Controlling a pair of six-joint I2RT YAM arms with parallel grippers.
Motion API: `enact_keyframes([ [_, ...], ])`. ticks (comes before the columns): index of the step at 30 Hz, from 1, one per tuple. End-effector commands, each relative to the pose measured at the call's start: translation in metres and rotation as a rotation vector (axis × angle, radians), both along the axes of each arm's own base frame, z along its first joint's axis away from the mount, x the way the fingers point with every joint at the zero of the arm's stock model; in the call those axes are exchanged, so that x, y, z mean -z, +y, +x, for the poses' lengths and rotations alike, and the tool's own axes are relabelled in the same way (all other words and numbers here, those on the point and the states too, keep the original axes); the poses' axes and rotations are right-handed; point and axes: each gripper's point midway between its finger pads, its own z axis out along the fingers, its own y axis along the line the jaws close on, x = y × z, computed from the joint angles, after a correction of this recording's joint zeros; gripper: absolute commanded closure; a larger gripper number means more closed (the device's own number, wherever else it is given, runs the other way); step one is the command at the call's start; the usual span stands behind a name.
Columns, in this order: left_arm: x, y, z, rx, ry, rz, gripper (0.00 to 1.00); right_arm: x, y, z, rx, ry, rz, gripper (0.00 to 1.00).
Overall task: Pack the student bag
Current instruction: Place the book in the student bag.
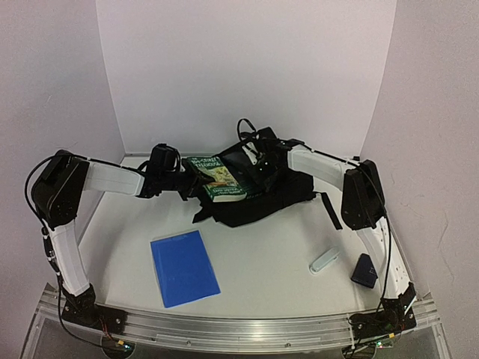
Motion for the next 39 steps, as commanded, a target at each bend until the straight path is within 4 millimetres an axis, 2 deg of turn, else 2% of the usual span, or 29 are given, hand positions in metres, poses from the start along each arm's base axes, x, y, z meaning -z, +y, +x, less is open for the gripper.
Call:
enact_keyframes([
  [1,-0.09,-0.015,0.002,0.096,-0.225,-0.106,1.0,-0.052,0.013,-0.004,-0.013,-0.02,0.126,1.0],
  [4,-0.106,-0.022,0.006,0.121,-0.261,-0.126,1.0,-0.072,0.022,-0.016,-0.027,0.013,0.219,1.0],
  [7,-0.103,-0.025,0.013,0.111,-0.255,-0.142,1.0,-0.097,0.026,-0.021,-0.022,0.01,0.289,1.0],
  [10,-0.078,-0.028,0.018,0.096,-0.199,-0.159,1.0,-0.119,0.028,-0.022,-0.021,-0.005,0.336,1.0],
  [14,-0.021,-0.028,0.018,0.066,-0.055,-0.158,1.0,-0.14,0.029,-0.026,-0.029,-0.023,0.374,1.0],
  [17,0.009,-0.027,0.015,0.051,0.014,-0.139,1.0,-0.144,0.028,-0.028,-0.03,-0.02,0.379,1.0],
  [21,0.026,-0.028,0.009,0.062,0.072,-0.098,1.0,-0.147,0.031,-0.036,-0.038,0.015,0.422,1.0],
  [26,0.019,-0.035,0.02,0.067,0.064,-0.087,1.0,-0.142,0.041,-0.047,-0.085,0.077,0.459,1.0],
  [32,0.005,-0.055,0.062,0.032,0.022,-0.111,1.0,-0.136,0.051,-0.06,-0.147,0.135,0.482,1.0],
  [33,0.012,-0.06,0.066,0.038,0.033,-0.102,1.0,-0.136,0.051,-0.06,-0.151,0.136,0.483,1.0],
  [36,0.013,-0.075,0.077,0.053,0.049,-0.073,1.0,-0.137,0.053,-0.06,-0.159,0.134,0.487,1.0],
  [39,0.022,-0.078,0.078,0.055,0.085,-0.026,0.98,-0.139,0.053,-0.058,-0.159,0.125,0.485,1.0],
])
